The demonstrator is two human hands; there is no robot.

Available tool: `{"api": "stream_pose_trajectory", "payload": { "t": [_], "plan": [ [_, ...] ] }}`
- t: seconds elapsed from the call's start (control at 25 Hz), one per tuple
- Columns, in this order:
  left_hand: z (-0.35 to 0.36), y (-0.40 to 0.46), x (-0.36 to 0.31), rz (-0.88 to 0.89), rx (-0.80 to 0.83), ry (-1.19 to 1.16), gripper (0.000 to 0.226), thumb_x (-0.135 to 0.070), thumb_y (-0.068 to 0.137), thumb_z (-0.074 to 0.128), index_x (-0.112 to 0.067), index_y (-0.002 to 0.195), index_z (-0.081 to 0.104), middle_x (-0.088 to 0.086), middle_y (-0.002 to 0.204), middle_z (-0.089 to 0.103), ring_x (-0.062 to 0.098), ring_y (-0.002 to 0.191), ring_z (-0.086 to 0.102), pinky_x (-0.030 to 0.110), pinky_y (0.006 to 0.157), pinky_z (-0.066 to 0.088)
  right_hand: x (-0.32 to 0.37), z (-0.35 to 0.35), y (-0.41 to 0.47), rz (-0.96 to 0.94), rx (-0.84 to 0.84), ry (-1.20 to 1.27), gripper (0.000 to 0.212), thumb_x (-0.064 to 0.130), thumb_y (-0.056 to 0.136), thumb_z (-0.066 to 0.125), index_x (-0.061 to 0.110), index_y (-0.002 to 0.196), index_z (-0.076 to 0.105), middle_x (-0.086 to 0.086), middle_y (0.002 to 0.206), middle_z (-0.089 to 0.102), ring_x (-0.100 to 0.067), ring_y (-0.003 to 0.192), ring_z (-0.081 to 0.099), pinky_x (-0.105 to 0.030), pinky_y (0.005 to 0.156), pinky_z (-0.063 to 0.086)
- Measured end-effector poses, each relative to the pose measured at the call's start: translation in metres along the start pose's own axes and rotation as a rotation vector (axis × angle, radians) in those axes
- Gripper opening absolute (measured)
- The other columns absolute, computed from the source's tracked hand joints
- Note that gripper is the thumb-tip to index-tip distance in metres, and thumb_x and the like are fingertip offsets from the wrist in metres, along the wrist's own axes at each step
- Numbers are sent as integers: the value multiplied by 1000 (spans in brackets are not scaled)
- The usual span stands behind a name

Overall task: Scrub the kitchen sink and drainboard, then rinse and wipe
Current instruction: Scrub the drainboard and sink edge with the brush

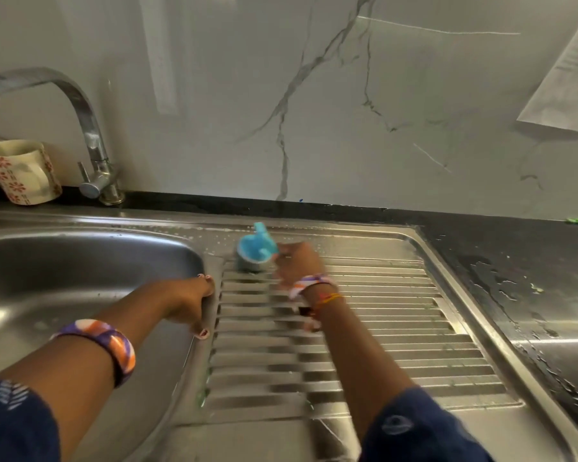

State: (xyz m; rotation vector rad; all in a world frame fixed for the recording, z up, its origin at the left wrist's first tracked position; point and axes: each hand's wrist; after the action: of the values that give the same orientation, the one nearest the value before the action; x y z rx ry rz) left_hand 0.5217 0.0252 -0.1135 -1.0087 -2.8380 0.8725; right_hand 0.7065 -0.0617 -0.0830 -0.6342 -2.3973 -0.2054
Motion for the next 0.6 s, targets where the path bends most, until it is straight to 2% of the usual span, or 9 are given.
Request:
{"api": "stream_pose_trajectory", "payload": {
  "t": [0.08, 0.16, 0.24, 0.32, 0.4, 0.48, 0.6],
  "plan": [
    [2, -4, 7, 29, -18, -46, 88, -31, 77, 75, -9, 147, 26, 6, 156, 20, 21, 139, 31, 30, 113, 29, -38, -51, -1, 117, 1, -38, 30, 13, 96, 45, 3, 115, 65, -18, 98, 68, -30, 92, 64, -34, 82, 50],
    [4, -6, 9, 57, -24, -79, 94, -32, 79, 73, -9, 150, 16, 3, 159, 10, 19, 144, 20, 28, 116, 22, -78, -92, 3, 295, -83, -215, 30, 14, 97, 45, 2, 118, 63, -21, 106, 66, -32, 99, 62, -34, 85, 48],
    [4, -8, 8, 65, -19, -93, 93, -31, 79, 73, -9, 150, 17, 3, 159, 10, 18, 144, 20, 26, 116, 22, -109, -126, 2, 449, -177, -262, 30, 15, 95, 49, -1, 117, 62, -20, 101, 64, -31, 90, 60, -35, 83, 47],
    [1, -8, 6, 52, -8, -71, 88, -31, 78, 74, -7, 147, 25, 5, 157, 18, 20, 140, 28, 28, 113, 27, -120, -140, -4, 541, -305, -306, 31, 16, 93, 52, -3, 117, 59, -19, 98, 61, -32, 88, 58, -40, 86, 48],
    [-1, -5, 3, 38, -1, -24, 83, -32, 75, 76, -6, 142, 34, 6, 153, 25, 21, 136, 36, 31, 111, 33, -96, -118, -3, 524, -336, -323, 32, 18, 93, 53, -3, 117, 57, -21, 109, 62, -36, 100, 59, -41, 89, 47],
    [-2, -5, -3, 18, 6, 27, 79, -31, 75, 77, -6, 139, 38, 8, 148, 33, 23, 131, 41, 33, 109, 36, -50, -69, -3, 373, -311, -253, 31, 21, 94, 52, 0, 116, 58, -20, 116, 62, -35, 108, 59, -38, 87, 46],
    [-6, -2, -10, -11, 23, 40, 63, -24, 75, 78, -9, 129, 49, 6, 132, 51, 21, 115, 52, 29, 96, 43, 31, 11, -8, 164, -147, -63, 29, 20, 97, 45, 5, 119, 57, -14, 120, 62, -31, 112, 58, -36, 90, 46]
  ]
}}
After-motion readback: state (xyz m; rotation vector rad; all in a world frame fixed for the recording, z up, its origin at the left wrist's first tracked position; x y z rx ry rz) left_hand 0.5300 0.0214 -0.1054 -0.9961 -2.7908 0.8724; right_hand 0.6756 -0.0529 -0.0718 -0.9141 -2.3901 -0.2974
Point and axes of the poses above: each hand's wrist, its own y-axis towards the middle knuckle, its own z-axis out of the palm, x = y × z
